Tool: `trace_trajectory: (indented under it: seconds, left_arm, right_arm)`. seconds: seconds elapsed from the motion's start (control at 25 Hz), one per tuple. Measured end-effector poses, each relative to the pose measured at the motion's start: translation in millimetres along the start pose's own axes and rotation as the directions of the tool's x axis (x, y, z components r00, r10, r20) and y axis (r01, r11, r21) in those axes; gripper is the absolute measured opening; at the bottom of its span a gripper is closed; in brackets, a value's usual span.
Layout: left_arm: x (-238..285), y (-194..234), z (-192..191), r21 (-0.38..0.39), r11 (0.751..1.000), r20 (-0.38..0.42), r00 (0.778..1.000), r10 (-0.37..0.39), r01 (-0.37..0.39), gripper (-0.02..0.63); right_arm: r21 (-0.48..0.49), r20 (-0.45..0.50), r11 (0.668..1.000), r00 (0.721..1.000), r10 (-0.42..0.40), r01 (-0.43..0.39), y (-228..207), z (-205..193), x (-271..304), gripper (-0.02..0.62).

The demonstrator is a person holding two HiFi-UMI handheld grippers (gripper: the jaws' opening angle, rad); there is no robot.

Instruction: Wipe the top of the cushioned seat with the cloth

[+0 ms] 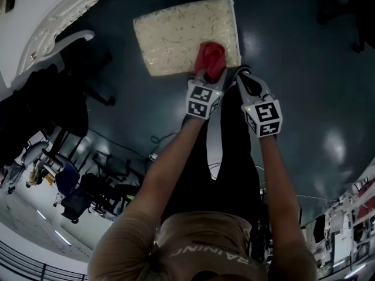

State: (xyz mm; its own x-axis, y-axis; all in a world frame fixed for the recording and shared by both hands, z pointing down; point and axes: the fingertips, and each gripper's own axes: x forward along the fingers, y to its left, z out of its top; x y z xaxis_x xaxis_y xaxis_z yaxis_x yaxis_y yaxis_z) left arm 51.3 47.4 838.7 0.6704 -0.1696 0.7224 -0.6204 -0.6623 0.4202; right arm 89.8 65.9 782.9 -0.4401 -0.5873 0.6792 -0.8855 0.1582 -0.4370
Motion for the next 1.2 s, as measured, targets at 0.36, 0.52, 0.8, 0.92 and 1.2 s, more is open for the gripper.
trace_trajectory:
  seconds: [0.36,0.52,0.8,0.92,1.2]
  left_arm:
    - [40,-46,3,0.044,0.995,-0.045,0.995,-0.087,0.088,0.038]
    - [52,-68,4,0.045,0.988,-0.073,0.987,-0.145,0.149,0.038]
    - [61,-117,22,0.076,0.964,-0.089,0.965,-0.247,0.254,0.038]
    - [55,-129,32,0.106,0.956,-0.086,0.960,-0.267,0.275,0.038]
    - [17,-145,56,0.149,0.943,-0.088,0.954,-0.288,0.298,0.038]
  right_arm:
    - [0.042,0.026,0.998,0.998,-0.053,0.052,-49,-11,-31,0.002]
    - [0.064,0.031,0.995,0.997,-0.073,0.071,-70,-17,-44,0.002]
    - [0.088,0.047,0.991,0.994,-0.103,0.098,-89,-12,-66,0.002]
    - [0.090,0.062,0.990,0.992,-0.112,0.106,-90,-3,-74,0.002]
    - [0.066,0.079,0.992,0.990,-0.114,0.109,-74,24,-101,0.002]
